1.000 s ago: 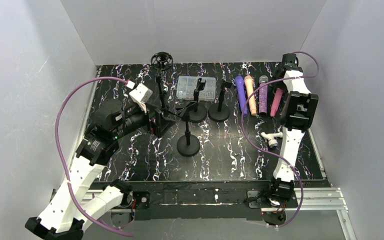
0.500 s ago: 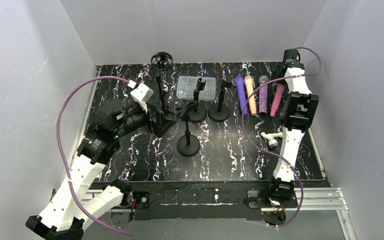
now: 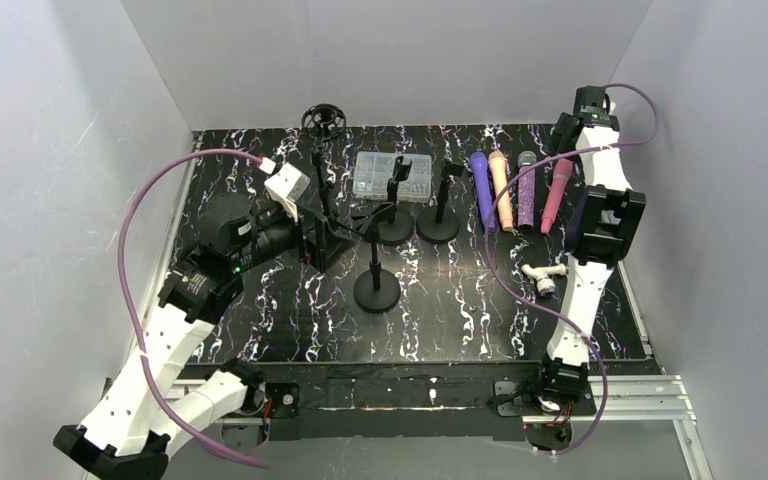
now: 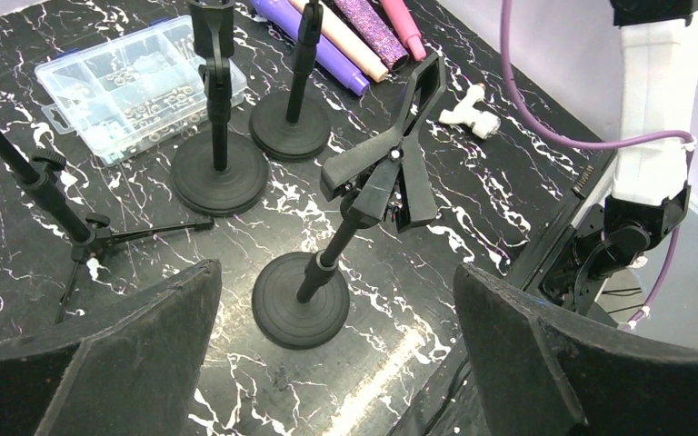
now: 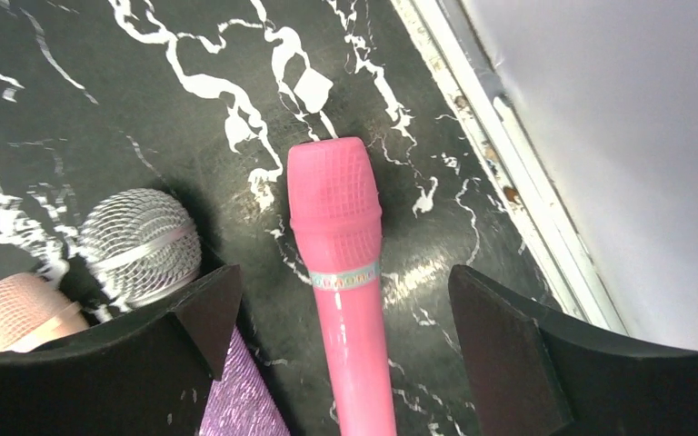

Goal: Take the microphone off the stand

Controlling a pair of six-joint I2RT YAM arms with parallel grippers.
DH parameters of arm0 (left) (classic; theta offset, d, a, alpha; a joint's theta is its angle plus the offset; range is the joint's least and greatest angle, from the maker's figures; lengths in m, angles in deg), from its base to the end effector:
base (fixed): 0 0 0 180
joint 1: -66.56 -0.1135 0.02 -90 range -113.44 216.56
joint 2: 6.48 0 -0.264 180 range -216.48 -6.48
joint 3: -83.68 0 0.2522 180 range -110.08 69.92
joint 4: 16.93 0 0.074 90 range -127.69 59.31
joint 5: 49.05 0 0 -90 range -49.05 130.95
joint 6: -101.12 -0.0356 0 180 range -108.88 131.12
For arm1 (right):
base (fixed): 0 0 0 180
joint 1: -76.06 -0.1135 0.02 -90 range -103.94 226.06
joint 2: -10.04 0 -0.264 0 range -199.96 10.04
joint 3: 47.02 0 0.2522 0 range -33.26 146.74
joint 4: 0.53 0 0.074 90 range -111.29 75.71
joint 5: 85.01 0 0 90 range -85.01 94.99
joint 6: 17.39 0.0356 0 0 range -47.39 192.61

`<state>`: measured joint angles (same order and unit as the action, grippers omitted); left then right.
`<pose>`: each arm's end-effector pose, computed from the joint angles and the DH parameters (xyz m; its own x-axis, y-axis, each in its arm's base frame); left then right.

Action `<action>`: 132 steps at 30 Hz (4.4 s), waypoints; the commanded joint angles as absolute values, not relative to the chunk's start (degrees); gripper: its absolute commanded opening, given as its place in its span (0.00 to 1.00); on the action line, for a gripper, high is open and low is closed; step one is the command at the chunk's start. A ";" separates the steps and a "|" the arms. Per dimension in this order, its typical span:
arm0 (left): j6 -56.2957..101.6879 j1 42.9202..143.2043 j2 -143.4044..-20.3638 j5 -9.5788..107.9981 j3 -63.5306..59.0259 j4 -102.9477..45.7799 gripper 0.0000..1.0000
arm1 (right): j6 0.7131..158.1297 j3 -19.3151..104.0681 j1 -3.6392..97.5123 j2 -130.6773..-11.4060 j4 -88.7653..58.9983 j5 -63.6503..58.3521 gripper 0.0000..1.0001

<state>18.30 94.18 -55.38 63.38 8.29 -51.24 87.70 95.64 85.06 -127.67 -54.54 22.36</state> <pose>0.1515 -0.0946 0.4104 -0.2150 -0.0179 -0.9764 0.7424 0.6466 -0.1753 0.5290 -0.0946 0.2313 -0.6312 0.3515 -0.6914 0.5249 0.8498 -0.0472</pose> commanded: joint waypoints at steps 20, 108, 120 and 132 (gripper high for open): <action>22.88 94.51 -42.83 62.32 24.13 -36.33 0.98 | 96.97 57.62 79.88 -77.31 -41.39 6.96 0.98; 17.18 94.56 -63.55 85.78 38.70 14.84 0.68 | 99.06 1.24 44.70 -43.64 -2.06 -8.36 0.98; 20.78 94.52 -70.08 82.66 41.42 28.03 0.63 | 99.21 1.17 44.29 -44.17 -1.53 -7.92 0.98; 25.82 94.69 -75.47 82.49 37.76 35.23 0.50 | 98.14 1.32 43.99 -44.41 -2.49 -7.49 0.98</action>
